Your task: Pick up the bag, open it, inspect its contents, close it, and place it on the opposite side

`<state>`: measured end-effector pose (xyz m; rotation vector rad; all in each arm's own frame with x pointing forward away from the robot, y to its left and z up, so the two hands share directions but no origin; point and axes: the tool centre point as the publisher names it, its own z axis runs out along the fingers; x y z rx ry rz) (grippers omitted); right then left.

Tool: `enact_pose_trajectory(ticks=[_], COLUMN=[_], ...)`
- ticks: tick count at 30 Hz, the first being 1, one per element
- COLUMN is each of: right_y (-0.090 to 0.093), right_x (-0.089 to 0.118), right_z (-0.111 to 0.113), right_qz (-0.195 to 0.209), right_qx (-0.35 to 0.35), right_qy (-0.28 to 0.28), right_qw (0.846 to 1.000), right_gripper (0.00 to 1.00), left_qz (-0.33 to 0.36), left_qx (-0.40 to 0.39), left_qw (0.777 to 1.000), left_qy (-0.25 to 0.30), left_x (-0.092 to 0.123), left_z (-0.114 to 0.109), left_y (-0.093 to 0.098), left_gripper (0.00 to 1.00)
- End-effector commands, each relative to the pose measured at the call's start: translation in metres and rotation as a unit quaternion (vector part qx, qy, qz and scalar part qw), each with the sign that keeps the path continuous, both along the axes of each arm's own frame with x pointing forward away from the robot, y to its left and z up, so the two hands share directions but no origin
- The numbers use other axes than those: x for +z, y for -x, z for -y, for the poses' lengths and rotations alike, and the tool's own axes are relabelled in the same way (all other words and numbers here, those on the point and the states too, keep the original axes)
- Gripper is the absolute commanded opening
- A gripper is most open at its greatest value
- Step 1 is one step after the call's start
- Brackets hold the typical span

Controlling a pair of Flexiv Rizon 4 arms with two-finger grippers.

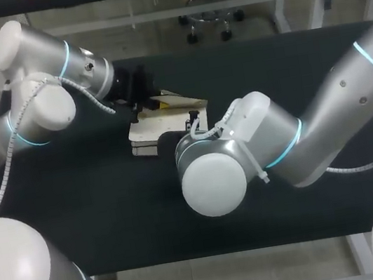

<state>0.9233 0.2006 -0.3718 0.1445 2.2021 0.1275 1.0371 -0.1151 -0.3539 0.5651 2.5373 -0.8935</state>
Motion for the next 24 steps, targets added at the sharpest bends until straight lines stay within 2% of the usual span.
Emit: enact_pose_trajectory(ticks=[1, 8, 9, 11, 12, 15, 19, 20, 23, 24], right_y=[0.001, 0.001, 0.001, 0.001, 0.001, 0.001, 0.001, 0.001, 0.001, 0.001], right_x=[-0.004, -0.004, -0.004, -0.004, -0.004, -0.004, -0.004, -0.004, -0.004, -0.004], right_z=[0.002, 0.002, 0.002, 0.002, 0.002, 0.002, 0.002, 0.002, 0.002, 0.002], right_qz=[0.014, 0.014, 0.014, 0.014, 0.014, 0.014, 0.014, 0.014, 0.014, 0.014], right_qx=[0.004, 0.004, 0.004, 0.004, 0.004, 0.004, 0.004, 0.004, 0.004, 0.004], right_qy=[-0.004, -0.004, -0.004, -0.004, -0.004, -0.004, -0.004, -0.004, -0.004, -0.004], right_qw=[1.0, 1.0, 1.0, 1.0, 1.0, 1.0, 1.0, 1.0, 1.0, 1.0], right_gripper=[0.0, 0.0, 0.0, 0.0, 0.0, 0.0, 0.0, 0.0, 0.0, 0.0], left_qz=[0.016, 0.031, 0.033, 0.034, 0.038, 0.051, 0.073, 0.076, 0.08, 0.08], left_qx=[-0.002, 0.001, 0.005, 0.011, 0.015, 0.02, 0.031, 0.033, 0.033, 0.032], left_qw=[1.0, 0.999, 0.999, 0.999, 0.999, 0.996, 0.994, 0.994, 0.993, 0.994], left_qy=[0.017, 0.012, 0.018, 0.028, 0.031, 0.063, 0.077, 0.077, 0.075, 0.074], left_x=[-0.006, -0.011, -0.008, -0.001, 0.003, 0.016, 0.025, 0.026, 0.027, 0.027], left_z=[-0.004, -0.005, -0.007, -0.009, -0.01, -0.014, -0.018, -0.018, -0.018, -0.018], left_y=[0.016, 0.024, 0.023, 0.023, 0.023, 0.027, 0.03, 0.03, 0.03, 0.03], left_gripper=[0.0, 0.0, 0.09, 0.85, 1.0, 1.0, 1.0, 0.93, 0.62, 0.63])
